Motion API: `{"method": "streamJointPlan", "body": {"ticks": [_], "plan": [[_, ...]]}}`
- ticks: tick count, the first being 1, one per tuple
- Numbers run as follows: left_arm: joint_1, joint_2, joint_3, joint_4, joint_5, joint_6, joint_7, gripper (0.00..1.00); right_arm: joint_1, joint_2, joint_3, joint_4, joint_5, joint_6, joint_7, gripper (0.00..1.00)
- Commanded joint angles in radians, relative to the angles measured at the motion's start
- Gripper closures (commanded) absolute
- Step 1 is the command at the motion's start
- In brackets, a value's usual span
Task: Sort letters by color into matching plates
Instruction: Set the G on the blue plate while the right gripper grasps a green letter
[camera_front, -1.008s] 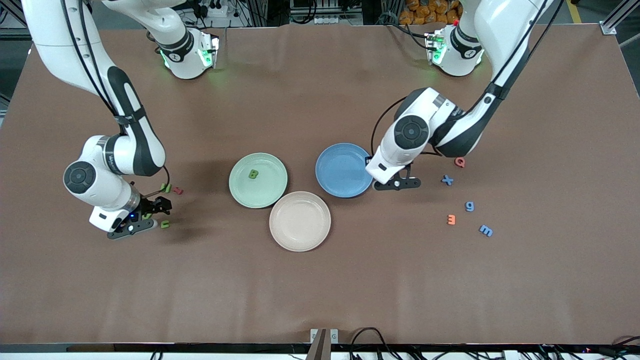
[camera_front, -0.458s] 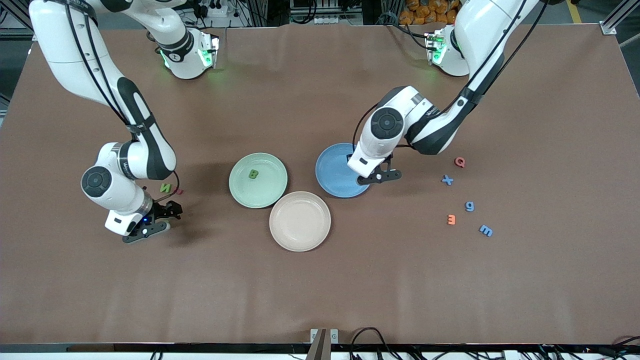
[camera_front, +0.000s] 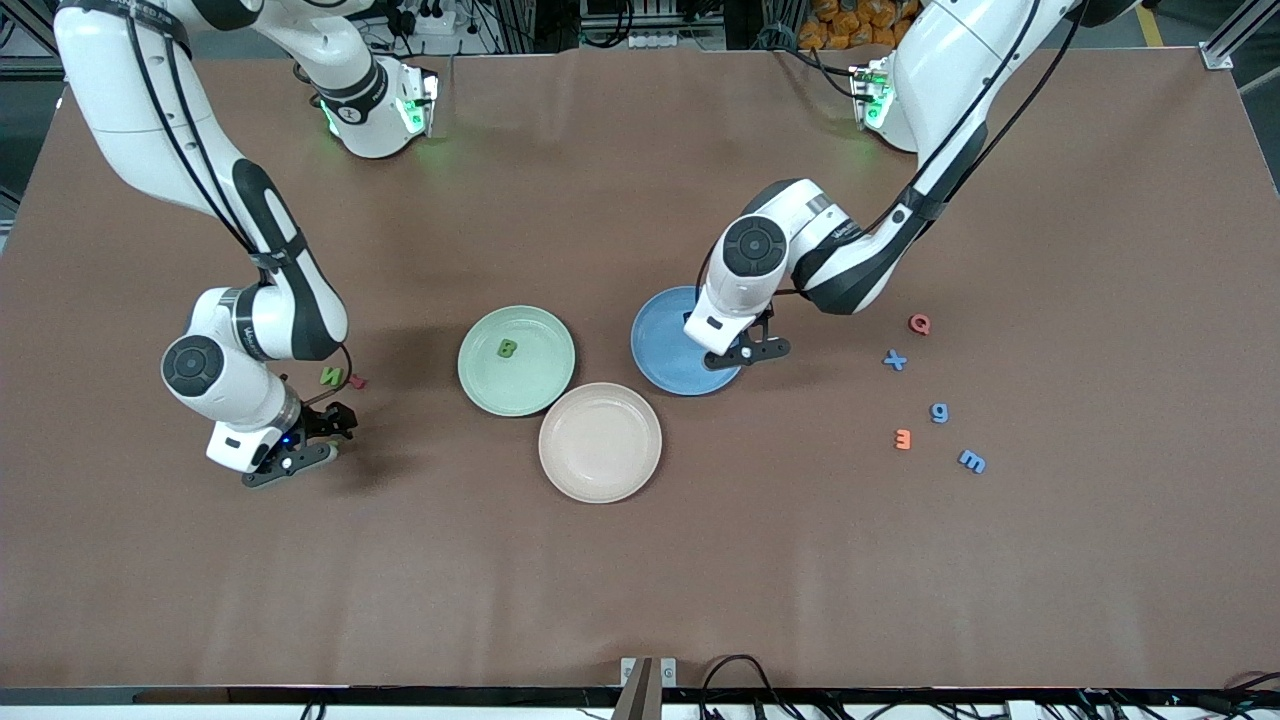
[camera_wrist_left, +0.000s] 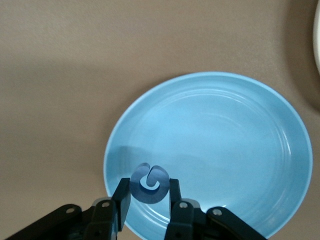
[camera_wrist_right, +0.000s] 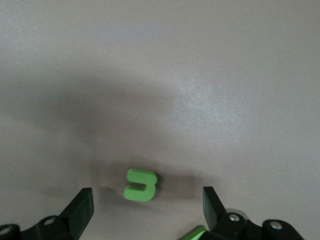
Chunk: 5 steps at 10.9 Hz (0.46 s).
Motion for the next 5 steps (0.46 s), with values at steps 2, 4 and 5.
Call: {"method": "streamJointPlan", "body": {"ticks": [2,4,5], "plan": [[-0.045,0.052,0.01,0.046,0.033,0.017,-0.079,1.0,-0.028,0.024,0.026,0.017,-0.033,0.023,-0.004,0.19],[-0.053,0.061,0.012,0.052,0.033,0.019,-0.086,1.0,-0.027,0.025,0.026,0.017,-0.033,0.023,-0.003,0.28],[-0.053,0.071,0.012,0.057,0.033,0.019,-0.086,1.0,-0.027,0.024,0.026,0.017,-0.033,0.023,-0.003,0.33]]}}
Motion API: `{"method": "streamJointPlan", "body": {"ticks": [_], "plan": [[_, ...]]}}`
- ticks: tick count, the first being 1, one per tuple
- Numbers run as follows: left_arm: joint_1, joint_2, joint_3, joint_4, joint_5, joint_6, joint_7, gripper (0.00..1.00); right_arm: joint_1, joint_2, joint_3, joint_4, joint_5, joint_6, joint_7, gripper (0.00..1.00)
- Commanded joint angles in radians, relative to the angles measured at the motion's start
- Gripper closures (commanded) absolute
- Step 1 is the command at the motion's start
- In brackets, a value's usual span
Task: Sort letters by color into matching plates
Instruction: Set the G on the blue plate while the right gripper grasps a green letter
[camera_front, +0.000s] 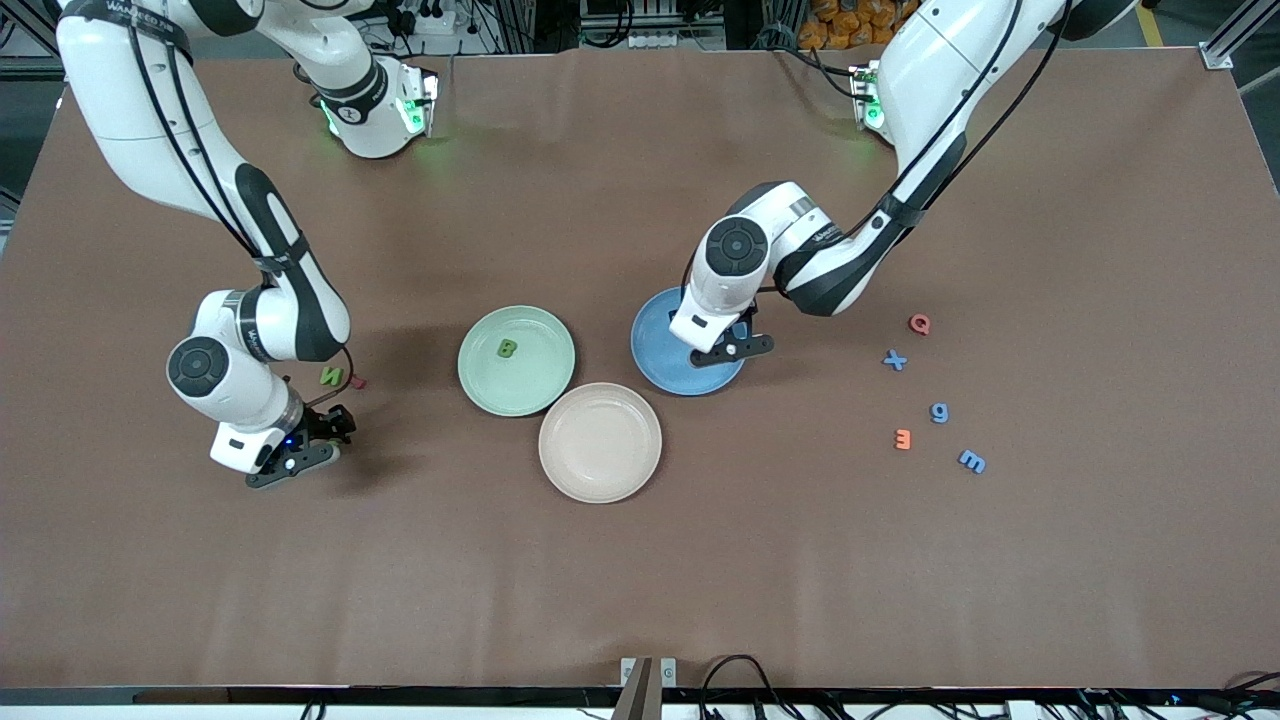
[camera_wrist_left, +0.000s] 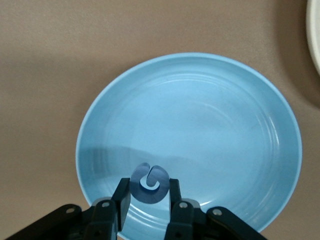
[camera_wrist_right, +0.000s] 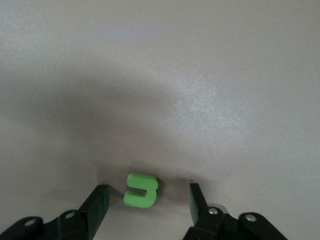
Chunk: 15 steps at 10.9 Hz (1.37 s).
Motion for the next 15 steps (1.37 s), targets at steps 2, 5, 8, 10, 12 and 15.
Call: {"method": "streamJointPlan", "body": {"ticks": [2,5,8,10,12,15], "plan": [[-0.016,0.039,0.009,0.033,0.033,0.004,-0.037,1.0,-0.021,0.012,0.017,0.017,-0.022,0.005,-0.001,0.43],[-0.016,0.046,0.009,0.035,0.033,0.004,-0.037,0.42,-0.022,0.012,0.025,0.016,-0.021,0.005,0.002,0.59],[-0.016,0.046,0.01,0.039,0.033,0.004,-0.055,0.0,-0.021,0.012,0.025,0.016,-0.018,0.005,0.004,0.74],[-0.013,0.04,0.01,0.047,0.036,0.004,-0.054,0.0,-0.021,0.009,0.025,0.016,-0.018,0.003,0.004,0.78],[0.001,0.022,0.012,0.05,0.057,-0.003,-0.049,0.0,-0.024,-0.011,0.026,0.011,-0.015,-0.01,0.007,0.78],[0.05,-0.033,0.026,0.053,0.06,-0.025,0.05,0.0,-0.024,-0.056,0.028,0.01,-0.01,-0.102,0.065,0.79]]}}
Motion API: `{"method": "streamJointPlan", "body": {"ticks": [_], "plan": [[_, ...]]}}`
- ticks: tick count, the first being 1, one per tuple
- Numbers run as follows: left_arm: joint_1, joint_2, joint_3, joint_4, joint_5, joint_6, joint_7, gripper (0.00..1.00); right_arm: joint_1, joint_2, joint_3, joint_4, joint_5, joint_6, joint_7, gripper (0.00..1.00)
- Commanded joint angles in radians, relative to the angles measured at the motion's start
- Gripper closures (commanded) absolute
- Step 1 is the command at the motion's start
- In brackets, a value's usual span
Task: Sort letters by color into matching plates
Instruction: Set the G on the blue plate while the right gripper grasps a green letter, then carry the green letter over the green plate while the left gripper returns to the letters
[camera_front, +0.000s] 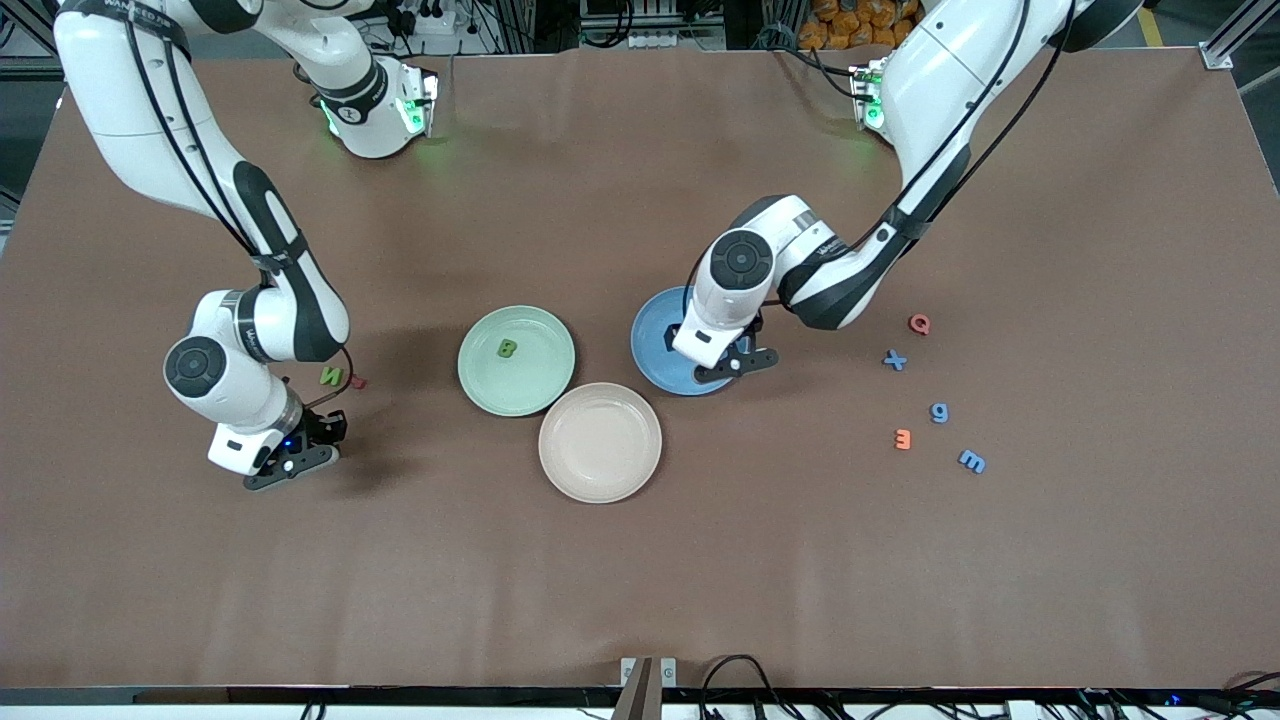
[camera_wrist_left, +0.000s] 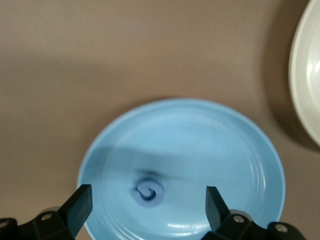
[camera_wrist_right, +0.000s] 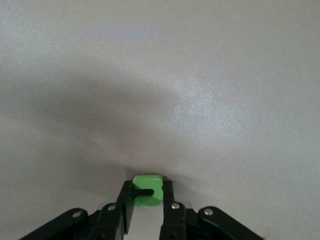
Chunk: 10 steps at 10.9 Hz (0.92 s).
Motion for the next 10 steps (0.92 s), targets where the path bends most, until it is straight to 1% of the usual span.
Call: {"method": "streamJointPlan", "body": {"ticks": [1,3,5,6,8,10], "plan": [[0.064,-0.077,0.013,-0.007,0.028,-0.044,0.098,0.0,-0.02,-0.059,0.02,-0.003,-0.01,-0.095,0.06,0.79],[0.127,-0.14,0.013,-0.007,0.045,-0.139,0.191,0.0,-0.019,-0.085,0.028,-0.003,-0.009,-0.151,0.115,0.79],[0.209,-0.188,0.013,-0.007,0.046,-0.208,0.335,0.0,-0.017,-0.1,0.048,-0.011,-0.005,-0.183,0.198,0.79],[0.249,-0.202,0.012,-0.008,0.046,-0.224,0.392,0.0,-0.014,-0.114,0.056,-0.026,0.011,-0.183,0.239,0.79],[0.293,-0.212,0.013,-0.008,0.048,-0.25,0.446,0.0,0.0,-0.131,0.076,-0.049,0.079,-0.189,0.317,0.79],[0.348,-0.228,0.013,-0.016,0.091,-0.257,0.498,0.0,0.03,-0.143,0.091,-0.055,0.087,-0.212,0.444,0.79]]}}
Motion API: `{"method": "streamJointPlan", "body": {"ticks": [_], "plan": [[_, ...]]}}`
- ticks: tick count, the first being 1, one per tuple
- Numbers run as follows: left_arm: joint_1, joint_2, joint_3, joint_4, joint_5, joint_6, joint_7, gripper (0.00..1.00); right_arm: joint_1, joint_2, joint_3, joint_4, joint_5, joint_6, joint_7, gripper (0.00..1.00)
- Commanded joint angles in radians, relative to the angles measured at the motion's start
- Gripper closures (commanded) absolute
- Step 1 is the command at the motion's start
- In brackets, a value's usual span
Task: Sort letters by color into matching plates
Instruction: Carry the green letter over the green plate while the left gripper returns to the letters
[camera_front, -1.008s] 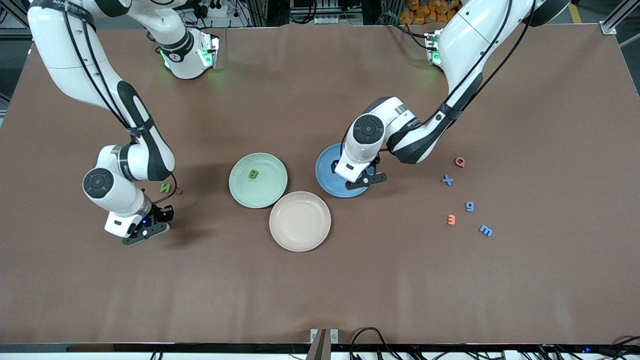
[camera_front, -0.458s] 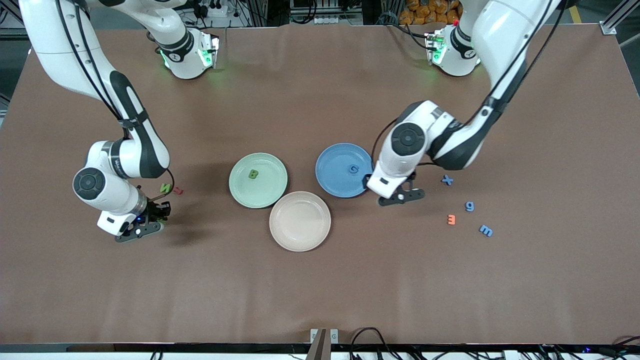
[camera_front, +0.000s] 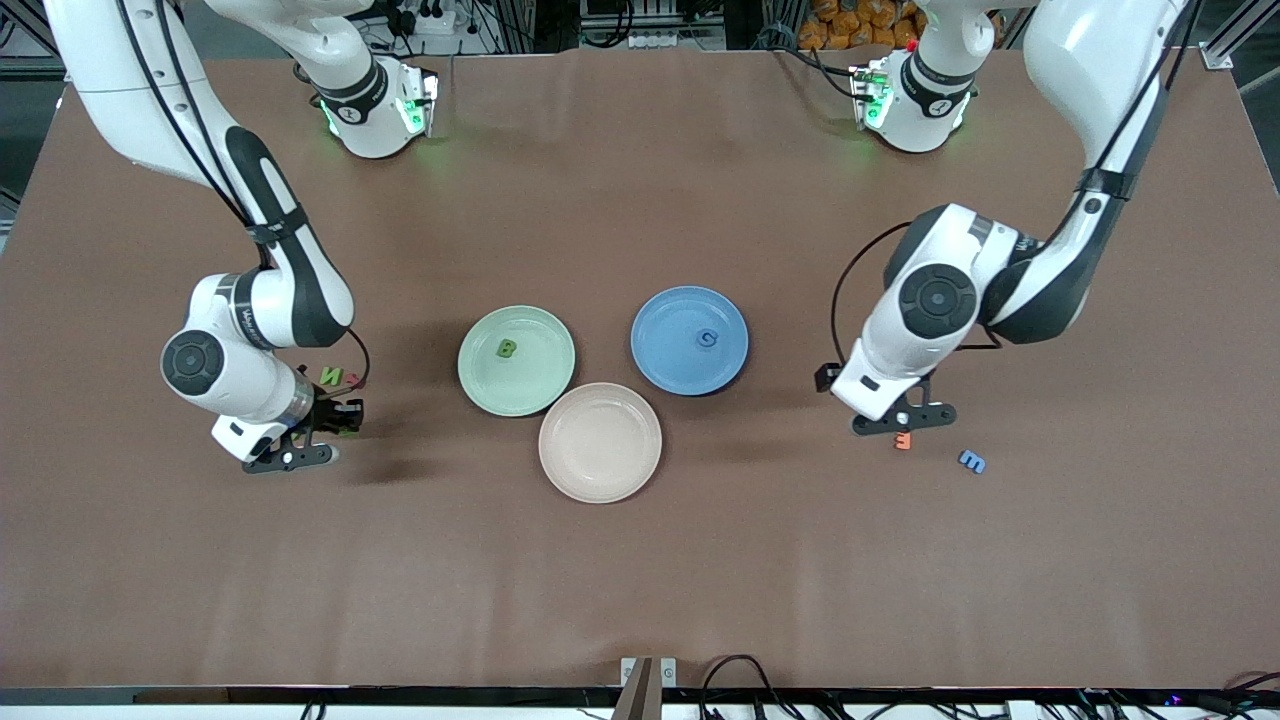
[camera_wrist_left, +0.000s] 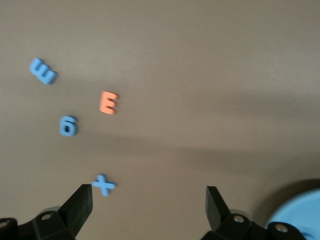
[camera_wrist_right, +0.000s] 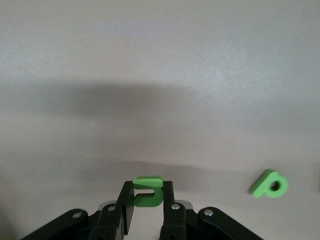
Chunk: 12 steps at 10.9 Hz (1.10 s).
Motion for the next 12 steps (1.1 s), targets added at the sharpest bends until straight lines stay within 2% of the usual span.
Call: {"method": "streamJointPlan", "body": {"ticks": [1,4,8,12], "plan": [[0.084,-0.043,-0.009,-0.029,0.059,-0.026,0.082,0.0,0.042,-0.051,0.024,-0.043,0.022,-0.037,0.165,0.79],[0.175,-0.043,-0.012,-0.028,0.059,-0.026,0.194,0.0,0.122,-0.057,0.024,-0.044,0.031,-0.073,0.279,0.79],[0.253,-0.047,-0.013,-0.026,0.059,-0.024,0.301,0.0,0.251,-0.078,0.025,-0.043,0.136,-0.082,0.366,0.79],[0.287,-0.078,-0.018,-0.029,0.042,-0.026,0.353,0.0,0.36,-0.078,0.024,-0.043,0.14,-0.082,0.481,0.78]]}}
